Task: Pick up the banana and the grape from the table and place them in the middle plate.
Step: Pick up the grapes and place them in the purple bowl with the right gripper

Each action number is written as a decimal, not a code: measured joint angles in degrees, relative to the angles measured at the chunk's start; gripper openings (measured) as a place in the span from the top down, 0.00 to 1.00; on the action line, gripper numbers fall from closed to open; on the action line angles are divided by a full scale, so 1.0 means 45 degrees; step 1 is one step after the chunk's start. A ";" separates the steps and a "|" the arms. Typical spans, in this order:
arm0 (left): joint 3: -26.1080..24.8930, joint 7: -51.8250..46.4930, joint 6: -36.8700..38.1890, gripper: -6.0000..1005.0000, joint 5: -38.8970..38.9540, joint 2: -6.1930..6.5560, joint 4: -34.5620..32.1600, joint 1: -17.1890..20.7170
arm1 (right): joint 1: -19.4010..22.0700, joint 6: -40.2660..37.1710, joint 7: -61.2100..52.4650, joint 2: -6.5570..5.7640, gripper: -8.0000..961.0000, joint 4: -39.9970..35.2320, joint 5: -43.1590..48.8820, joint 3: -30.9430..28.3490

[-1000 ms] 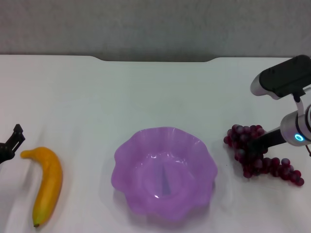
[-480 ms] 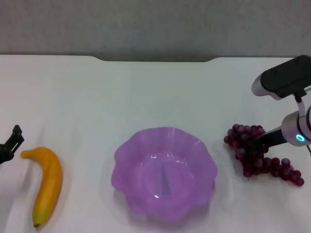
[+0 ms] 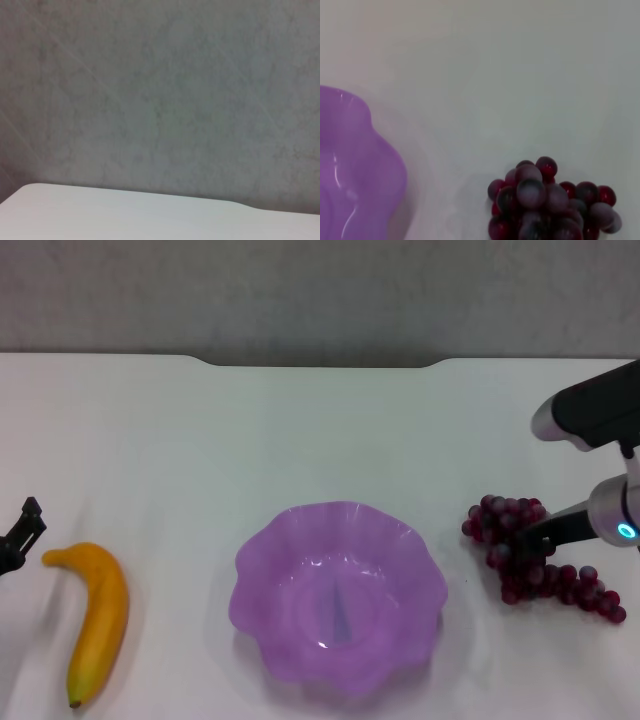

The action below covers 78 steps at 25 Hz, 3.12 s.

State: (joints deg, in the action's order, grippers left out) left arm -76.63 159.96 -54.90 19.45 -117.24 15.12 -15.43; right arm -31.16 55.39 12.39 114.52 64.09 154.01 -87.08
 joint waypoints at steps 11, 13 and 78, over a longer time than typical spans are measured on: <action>-0.0002 0.0000 0.0014 0.11 0.0014 0.0000 -0.0022 0.0022 | 0.1024 -0.0312 0.0002 -0.0013 0.80 0.1774 0.0110 -0.0120; -0.0002 0.0000 0.0014 0.11 0.0014 0.0000 -0.0022 0.0035 | 0.1108 -0.0363 0.0002 -0.0014 0.81 0.1902 0.0112 -0.0121; -0.0001 0.0033 0.0032 0.11 0.0032 0.0019 -0.0031 -0.0118 | 0.3589 -0.4719 0.1159 0.0020 0.83 0.4573 -0.1315 0.4999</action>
State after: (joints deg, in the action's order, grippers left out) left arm -76.64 160.11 -54.76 19.60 -117.16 14.98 -15.96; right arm -15.01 34.16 17.60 114.61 84.67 148.09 -64.59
